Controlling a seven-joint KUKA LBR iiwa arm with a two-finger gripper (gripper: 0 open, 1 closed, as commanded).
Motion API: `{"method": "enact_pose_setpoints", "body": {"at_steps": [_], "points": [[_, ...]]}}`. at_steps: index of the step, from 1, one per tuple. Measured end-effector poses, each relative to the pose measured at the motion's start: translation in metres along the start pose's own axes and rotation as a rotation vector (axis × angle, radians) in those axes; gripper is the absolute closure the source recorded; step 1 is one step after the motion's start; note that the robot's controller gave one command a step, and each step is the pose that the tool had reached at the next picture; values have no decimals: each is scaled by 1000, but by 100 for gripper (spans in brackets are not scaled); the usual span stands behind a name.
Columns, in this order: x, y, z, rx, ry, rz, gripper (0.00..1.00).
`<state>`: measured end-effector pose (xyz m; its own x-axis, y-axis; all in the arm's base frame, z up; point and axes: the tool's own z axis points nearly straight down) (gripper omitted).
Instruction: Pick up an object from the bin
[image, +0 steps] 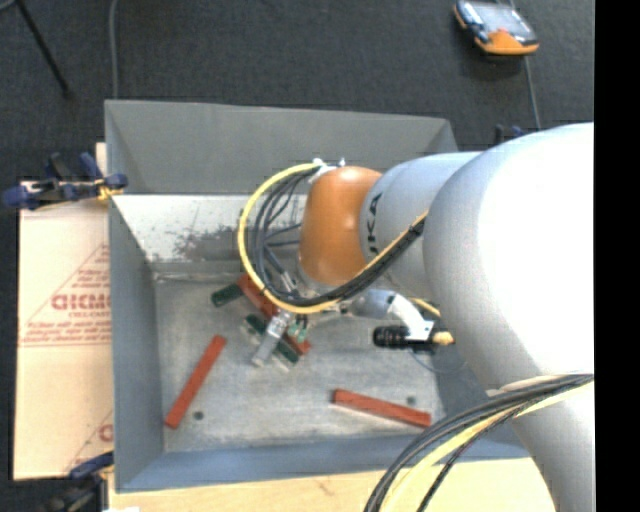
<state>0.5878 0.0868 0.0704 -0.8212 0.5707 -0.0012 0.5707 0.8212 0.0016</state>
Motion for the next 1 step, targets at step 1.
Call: {"method": "enact_pose_setpoints", "body": {"at_steps": [1], "points": [[0, 0, 0, -1, 0, 0, 100]]}}
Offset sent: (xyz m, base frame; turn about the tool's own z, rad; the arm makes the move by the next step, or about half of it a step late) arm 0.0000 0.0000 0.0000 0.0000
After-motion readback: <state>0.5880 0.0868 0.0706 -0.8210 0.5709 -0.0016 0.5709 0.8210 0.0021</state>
